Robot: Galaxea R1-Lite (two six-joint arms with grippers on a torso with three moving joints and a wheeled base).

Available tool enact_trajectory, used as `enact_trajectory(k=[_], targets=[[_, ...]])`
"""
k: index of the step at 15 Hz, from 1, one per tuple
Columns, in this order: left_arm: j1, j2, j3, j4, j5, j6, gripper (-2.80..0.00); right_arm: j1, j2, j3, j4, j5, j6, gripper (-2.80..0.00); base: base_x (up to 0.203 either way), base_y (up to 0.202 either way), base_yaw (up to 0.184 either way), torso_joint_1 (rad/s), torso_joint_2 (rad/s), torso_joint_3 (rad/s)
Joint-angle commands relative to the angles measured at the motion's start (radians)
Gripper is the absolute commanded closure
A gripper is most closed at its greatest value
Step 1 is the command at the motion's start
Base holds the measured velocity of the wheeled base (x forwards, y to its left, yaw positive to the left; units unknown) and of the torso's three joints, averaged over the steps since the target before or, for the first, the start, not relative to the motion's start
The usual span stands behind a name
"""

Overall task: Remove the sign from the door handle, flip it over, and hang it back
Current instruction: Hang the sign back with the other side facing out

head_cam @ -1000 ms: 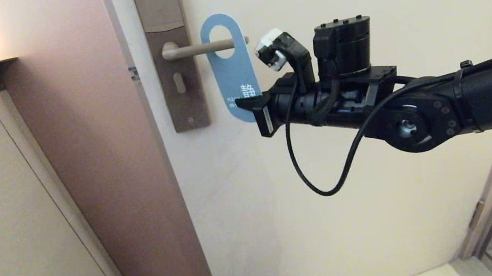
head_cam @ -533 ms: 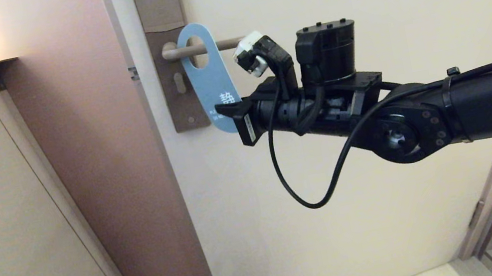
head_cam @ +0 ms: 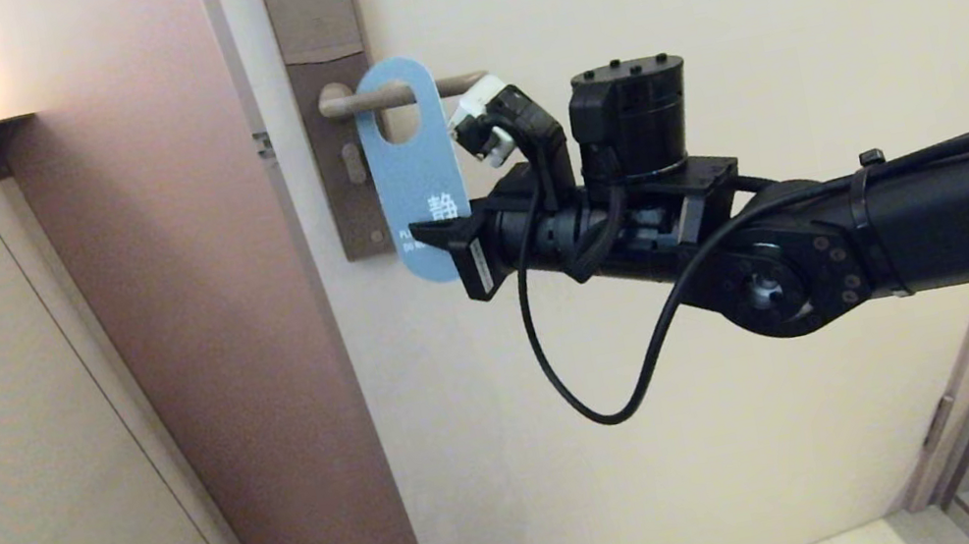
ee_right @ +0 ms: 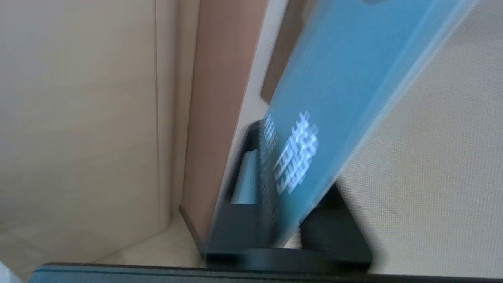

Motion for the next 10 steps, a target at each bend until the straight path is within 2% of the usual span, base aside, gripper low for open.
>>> enact_trajectory(k=[1,10], targets=[[0.000,0.001,0.000,0.000,0.000,0.000,0.00,-0.001,0.000,0.002,-0.003,0.000,-0.001,-2.80,0.000,0.000,0.000,0.000,0.00,0.000],[0.000,0.002,0.000,0.000,0.000,-0.001,0.00,-0.006,-0.073,0.075,0.003,-0.004,0.000,-2.80,0.000,0.000,0.000,0.000,0.00,0.000]])
